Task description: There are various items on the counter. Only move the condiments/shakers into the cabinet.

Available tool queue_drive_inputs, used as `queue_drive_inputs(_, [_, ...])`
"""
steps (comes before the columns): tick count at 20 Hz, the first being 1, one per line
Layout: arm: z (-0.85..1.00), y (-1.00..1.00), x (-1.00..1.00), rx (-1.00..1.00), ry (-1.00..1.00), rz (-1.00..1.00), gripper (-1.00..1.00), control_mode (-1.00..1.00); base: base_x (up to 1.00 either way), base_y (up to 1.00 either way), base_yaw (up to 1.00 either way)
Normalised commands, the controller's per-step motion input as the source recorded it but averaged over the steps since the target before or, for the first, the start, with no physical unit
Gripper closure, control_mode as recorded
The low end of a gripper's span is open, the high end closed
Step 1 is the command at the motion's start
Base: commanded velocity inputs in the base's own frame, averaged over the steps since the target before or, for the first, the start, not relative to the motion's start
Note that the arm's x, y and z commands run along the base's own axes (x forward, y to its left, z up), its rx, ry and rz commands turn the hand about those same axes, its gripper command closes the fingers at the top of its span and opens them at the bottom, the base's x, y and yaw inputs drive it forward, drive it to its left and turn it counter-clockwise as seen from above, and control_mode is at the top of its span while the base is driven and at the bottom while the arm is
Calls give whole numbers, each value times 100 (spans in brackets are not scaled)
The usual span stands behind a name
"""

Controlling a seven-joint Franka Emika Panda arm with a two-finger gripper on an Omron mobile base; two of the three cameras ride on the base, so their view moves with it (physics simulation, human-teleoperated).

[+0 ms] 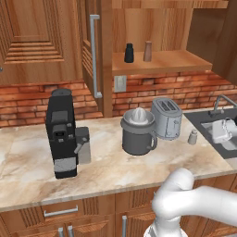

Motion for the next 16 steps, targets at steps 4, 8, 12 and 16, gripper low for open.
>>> queue_drive_inputs(4, [-20,1,11,0,0,0,-100,-100,0,0,0])
queue_drive_inputs(8, [-19,0,17,0,0,0,-100,-100,0,0,0])
queue_drive_inputs(12, [-24,4,15,0,0,0,-100,-100,0,0,0])
queue_drive_inputs(16, [-16,5,5,0,1,0,-100,-100,0,0,0])
